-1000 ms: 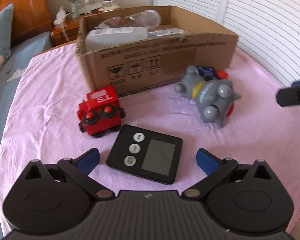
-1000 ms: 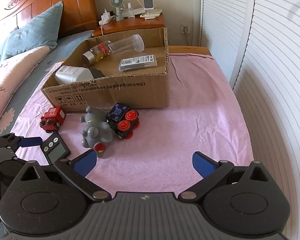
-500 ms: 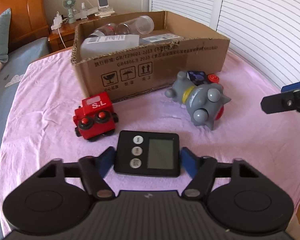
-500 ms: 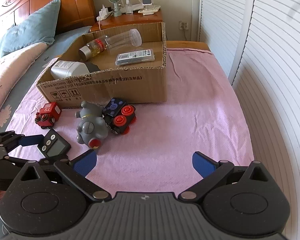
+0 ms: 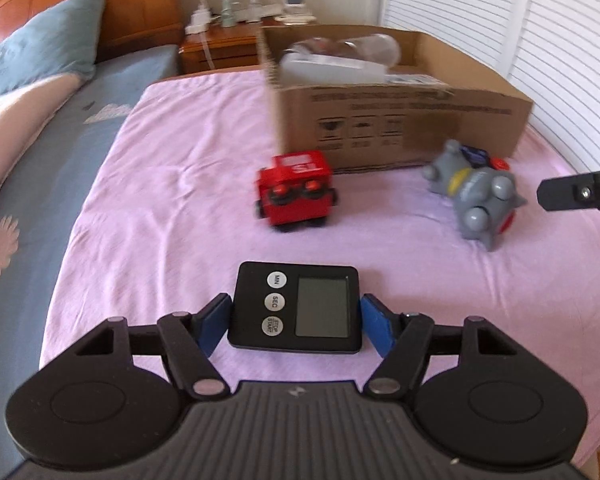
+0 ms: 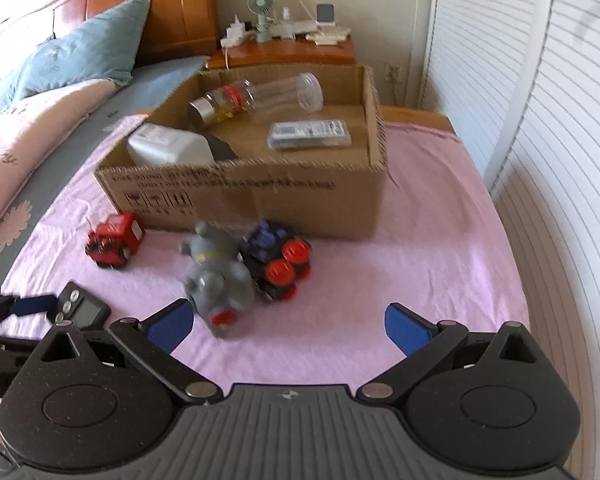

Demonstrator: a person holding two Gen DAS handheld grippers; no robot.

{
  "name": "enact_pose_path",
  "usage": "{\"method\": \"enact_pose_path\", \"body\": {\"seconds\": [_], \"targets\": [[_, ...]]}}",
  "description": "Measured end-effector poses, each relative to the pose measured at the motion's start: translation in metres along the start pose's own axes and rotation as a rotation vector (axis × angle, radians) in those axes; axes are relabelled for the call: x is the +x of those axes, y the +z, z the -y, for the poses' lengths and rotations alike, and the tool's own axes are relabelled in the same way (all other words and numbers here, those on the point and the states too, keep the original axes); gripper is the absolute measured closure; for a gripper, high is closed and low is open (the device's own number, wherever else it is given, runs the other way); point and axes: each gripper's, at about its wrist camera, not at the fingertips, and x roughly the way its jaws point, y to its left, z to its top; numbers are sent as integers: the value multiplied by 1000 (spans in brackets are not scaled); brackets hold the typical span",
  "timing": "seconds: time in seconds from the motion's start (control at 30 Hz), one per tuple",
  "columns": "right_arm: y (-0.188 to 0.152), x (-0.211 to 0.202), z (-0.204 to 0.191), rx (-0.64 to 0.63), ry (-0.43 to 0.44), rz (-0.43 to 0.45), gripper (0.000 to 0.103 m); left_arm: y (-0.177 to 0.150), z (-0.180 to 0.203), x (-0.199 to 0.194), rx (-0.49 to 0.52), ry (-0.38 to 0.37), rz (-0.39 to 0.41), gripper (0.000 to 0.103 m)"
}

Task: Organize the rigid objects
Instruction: 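Grasp the grey elephant toy with the right tool while the left holds the timer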

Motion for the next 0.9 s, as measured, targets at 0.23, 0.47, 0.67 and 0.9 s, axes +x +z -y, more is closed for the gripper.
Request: {"method": "enact_pose_path", "body": {"seconds": [0.23,0.47,0.67,0.9], "targets": [[24,25,-17,33,-15,25,0,-2,-4,0,2,11,9,28],[44,59,-33,65,-76,11,0,-3,-9,2,-3,8,6,15],[44,76,-42,50,-144,-11,0,-4,-11,4,-4,10,6,10],[30,61,-35,21,-122,-12,0,-5,-11,4,-4,10,5,8]]}}
